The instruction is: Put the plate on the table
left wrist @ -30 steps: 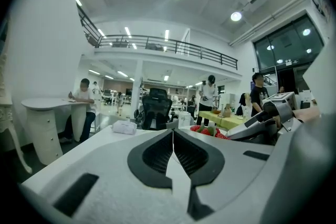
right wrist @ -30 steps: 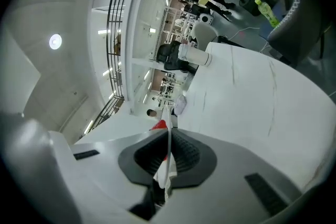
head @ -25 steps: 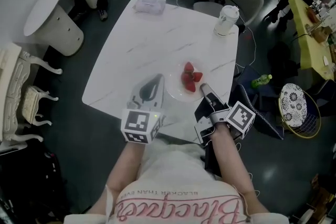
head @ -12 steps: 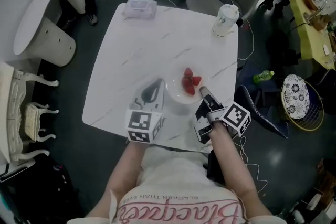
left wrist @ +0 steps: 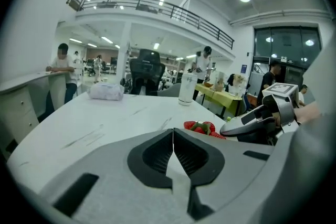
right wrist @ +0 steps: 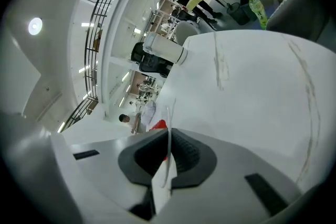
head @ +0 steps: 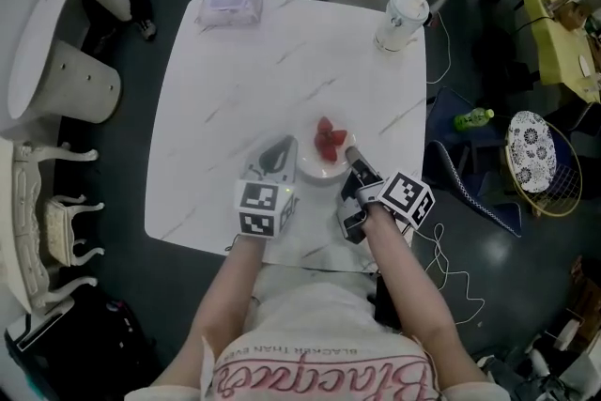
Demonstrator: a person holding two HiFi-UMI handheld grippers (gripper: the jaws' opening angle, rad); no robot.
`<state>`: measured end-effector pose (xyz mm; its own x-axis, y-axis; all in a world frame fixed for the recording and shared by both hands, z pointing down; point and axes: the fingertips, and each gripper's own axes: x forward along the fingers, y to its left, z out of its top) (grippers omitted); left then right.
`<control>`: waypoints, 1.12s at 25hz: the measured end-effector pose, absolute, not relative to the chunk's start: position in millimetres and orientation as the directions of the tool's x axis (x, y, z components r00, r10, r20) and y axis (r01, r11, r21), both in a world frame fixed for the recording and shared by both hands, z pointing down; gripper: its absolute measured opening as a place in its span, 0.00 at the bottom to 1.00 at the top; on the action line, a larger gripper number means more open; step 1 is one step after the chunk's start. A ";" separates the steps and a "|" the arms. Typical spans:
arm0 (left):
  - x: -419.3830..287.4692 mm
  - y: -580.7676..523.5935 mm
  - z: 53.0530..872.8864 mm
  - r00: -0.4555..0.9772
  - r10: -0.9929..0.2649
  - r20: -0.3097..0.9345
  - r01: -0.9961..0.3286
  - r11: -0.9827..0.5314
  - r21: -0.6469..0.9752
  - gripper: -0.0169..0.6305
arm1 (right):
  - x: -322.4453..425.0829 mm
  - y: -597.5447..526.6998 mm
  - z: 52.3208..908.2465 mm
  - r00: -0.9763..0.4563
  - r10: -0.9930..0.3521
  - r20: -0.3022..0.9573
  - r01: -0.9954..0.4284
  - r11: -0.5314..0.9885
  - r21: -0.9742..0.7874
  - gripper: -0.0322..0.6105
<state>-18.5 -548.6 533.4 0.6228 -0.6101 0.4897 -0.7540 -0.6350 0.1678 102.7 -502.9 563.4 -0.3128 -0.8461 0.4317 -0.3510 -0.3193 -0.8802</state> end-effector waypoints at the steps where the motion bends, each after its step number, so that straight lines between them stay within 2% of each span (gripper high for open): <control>1: -16.9 -550.5 541.8 0.622 -0.600 0.504 -0.752 -0.637 0.169 0.03 | 102.9 -504.9 568.6 -0.309 -0.844 0.439 -0.354 -0.326 -0.877 0.07; 6: -7.2 -553.9 573.0 0.616 -0.552 0.562 -0.737 -0.657 0.162 0.03 | 105.9 -509.2 589.0 -0.299 -0.820 0.488 -0.399 -0.357 -0.845 0.07; 11: -4.9 -554.3 589.1 0.608 -0.530 0.591 -0.736 -0.656 0.168 0.03 | 114.6 -511.6 600.6 -0.259 -0.796 0.547 -0.533 -0.355 -0.768 0.07; 16: -3.0 -555.0 595.4 0.608 -0.517 0.602 -0.732 -0.659 0.174 0.03 | 121.8 -513.7 608.2 -0.181 -0.765 0.619 -0.781 -0.270 -0.563 0.11; 20: -2.6 -553.9 598.5 0.602 -0.520 0.606 -0.733 -0.660 0.162 0.03 | 126.0 -516.0 610.7 -0.089 -0.737 0.670 -0.950 -0.140 -0.280 0.17; 24: -3.2 -549.4 597.9 0.599 -0.512 0.615 -0.732 -0.661 0.163 0.03 | 122.1 -513.7 616.6 -0.050 -0.708 0.704 -0.990 -0.059 -0.129 0.20; 28: -4.4 -545.9 593.0 0.598 -0.522 0.608 -0.732 -0.665 0.148 0.03 | 120.8 -512.6 616.0 -0.049 -0.718 0.694 -0.992 -0.048 -0.119 0.20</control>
<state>-4.4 -545.9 593.0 0.5981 -0.5220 0.6081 -0.7316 -0.6654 0.1484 120.8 -512.6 616.0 -0.0488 -0.7182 0.6942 -0.9917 -0.0480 -0.1194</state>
